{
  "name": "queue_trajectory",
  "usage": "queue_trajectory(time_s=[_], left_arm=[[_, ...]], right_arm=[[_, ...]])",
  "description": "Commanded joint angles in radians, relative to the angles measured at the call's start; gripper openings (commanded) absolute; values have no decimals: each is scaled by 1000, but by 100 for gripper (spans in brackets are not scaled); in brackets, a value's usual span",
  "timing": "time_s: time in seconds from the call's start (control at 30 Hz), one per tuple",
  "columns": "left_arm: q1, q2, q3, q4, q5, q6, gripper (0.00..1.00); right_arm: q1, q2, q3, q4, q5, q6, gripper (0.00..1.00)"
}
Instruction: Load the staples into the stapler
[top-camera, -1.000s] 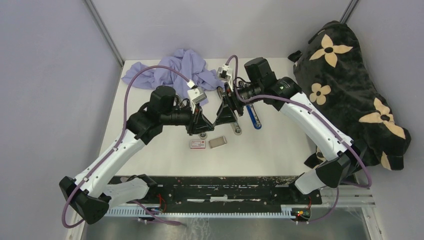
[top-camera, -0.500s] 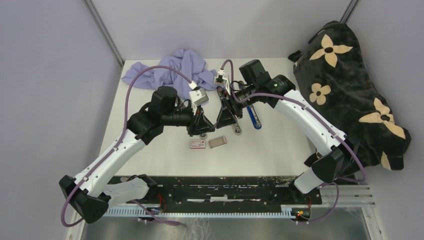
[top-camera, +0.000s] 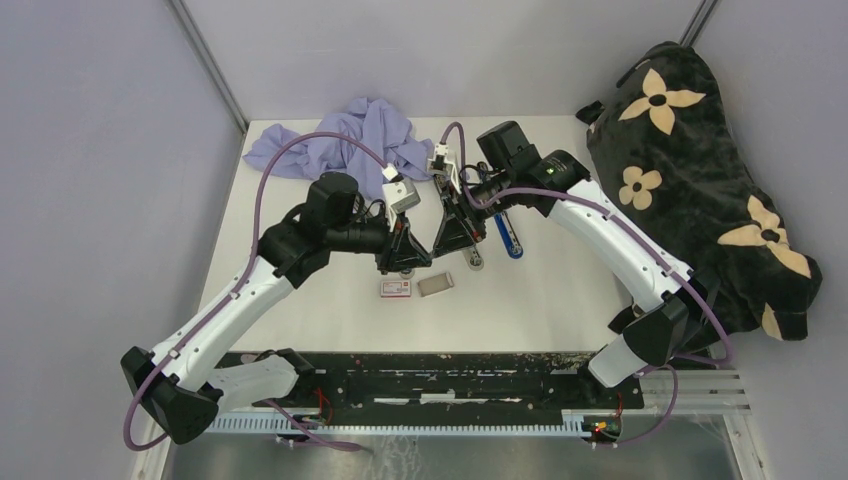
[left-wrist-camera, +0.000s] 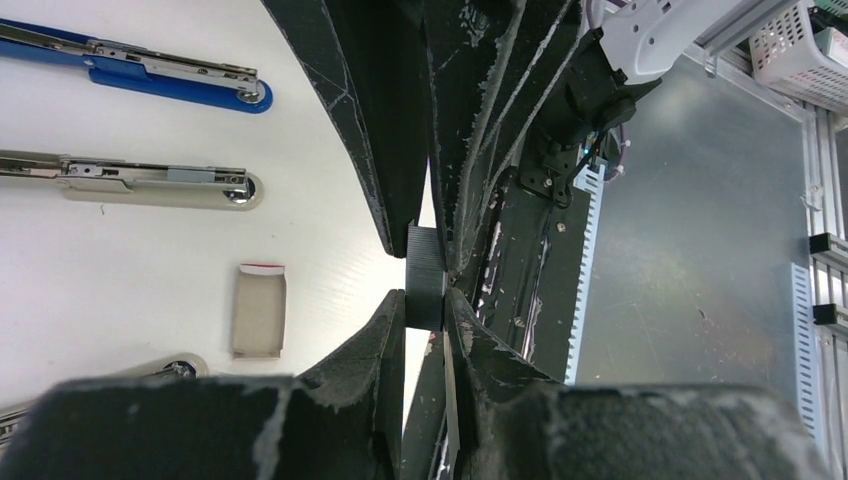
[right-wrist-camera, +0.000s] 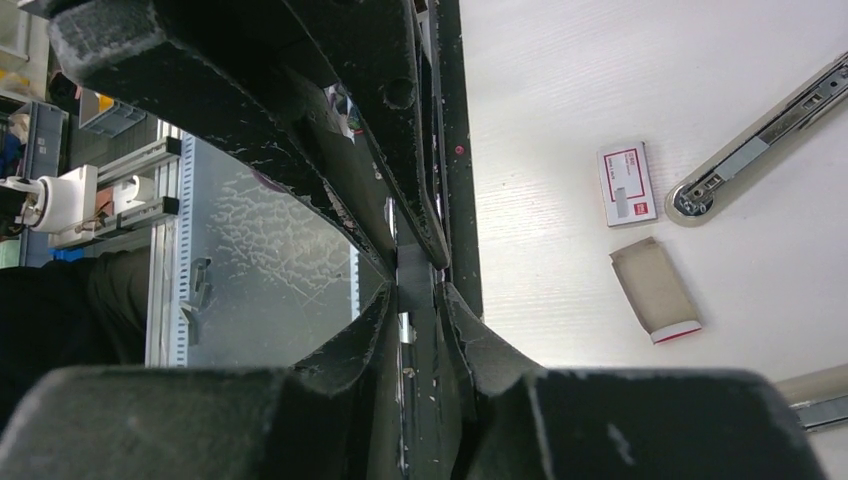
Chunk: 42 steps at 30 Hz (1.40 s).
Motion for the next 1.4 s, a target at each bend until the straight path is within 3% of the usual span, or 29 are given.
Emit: queue_trajectory(time_s=[0.0, 0.17, 0.23, 0.47, 0.63, 0.9, 1.07, 1.2, 1.37], left_arm=[[-3, -2, 33, 29, 9, 38, 12], [-3, -4, 16, 27, -28, 38, 25], [-3, -11, 7, 27, -70, 37, 35], [-1, -67, -39, 67, -396, -47, 65], [-1, -120, -70, 96, -575, -165, 78], [0, -182, -138, 83, -868, -360, 89], [12, -144, -145, 8, -1006, -439, 93], [62, -107, -116, -70, -1036, -452, 95], [182, -110, -136, -69, -977, -407, 97]], right_arm=[[7, -18, 23, -12, -35, -49, 19], [7, -49, -3, -4, 68, -53, 14], [7, -69, -21, 8, 124, -47, 13], [-1, -170, -167, 141, 427, 29, 12], [-25, -208, -287, 249, 605, 77, 12], [-92, -228, -469, 449, 780, 155, 13], [-141, -212, -535, 536, 886, 183, 13], [-187, -181, -572, 590, 938, 203, 14], [-243, -112, -588, 642, 957, 223, 15]])
